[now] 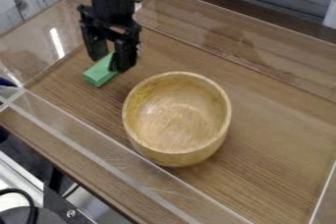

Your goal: Put the green block in the brown bowl

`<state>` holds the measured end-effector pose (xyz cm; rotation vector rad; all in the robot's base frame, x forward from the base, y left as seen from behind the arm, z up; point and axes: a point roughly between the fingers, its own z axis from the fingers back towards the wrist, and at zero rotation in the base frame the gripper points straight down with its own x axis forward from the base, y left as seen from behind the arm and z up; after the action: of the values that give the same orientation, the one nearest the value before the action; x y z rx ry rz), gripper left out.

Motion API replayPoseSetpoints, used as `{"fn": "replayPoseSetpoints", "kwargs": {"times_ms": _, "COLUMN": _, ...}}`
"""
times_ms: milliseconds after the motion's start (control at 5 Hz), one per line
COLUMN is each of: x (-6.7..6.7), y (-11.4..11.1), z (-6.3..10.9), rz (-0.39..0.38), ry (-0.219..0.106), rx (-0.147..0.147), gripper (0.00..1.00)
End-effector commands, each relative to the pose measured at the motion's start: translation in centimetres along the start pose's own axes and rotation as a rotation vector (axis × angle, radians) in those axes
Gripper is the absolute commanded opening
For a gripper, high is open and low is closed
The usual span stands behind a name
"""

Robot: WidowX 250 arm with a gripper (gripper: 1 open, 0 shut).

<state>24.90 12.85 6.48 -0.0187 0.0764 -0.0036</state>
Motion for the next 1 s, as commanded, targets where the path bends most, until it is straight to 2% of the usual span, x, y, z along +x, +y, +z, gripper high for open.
{"fn": "replayPoseSetpoints", "kwargs": {"times_ms": 0, "x": 1.5, "y": 1.1, "z": 0.9, "rz": -0.002, "ry": -0.069, "rx": 0.032, "gripper": 1.00}}
{"fn": "replayPoseSetpoints", "kwargs": {"times_ms": 800, "x": 3.3, "y": 2.2, "z": 0.1, "rz": -0.004, "ry": -0.072, "rx": 0.040, "gripper": 1.00}}
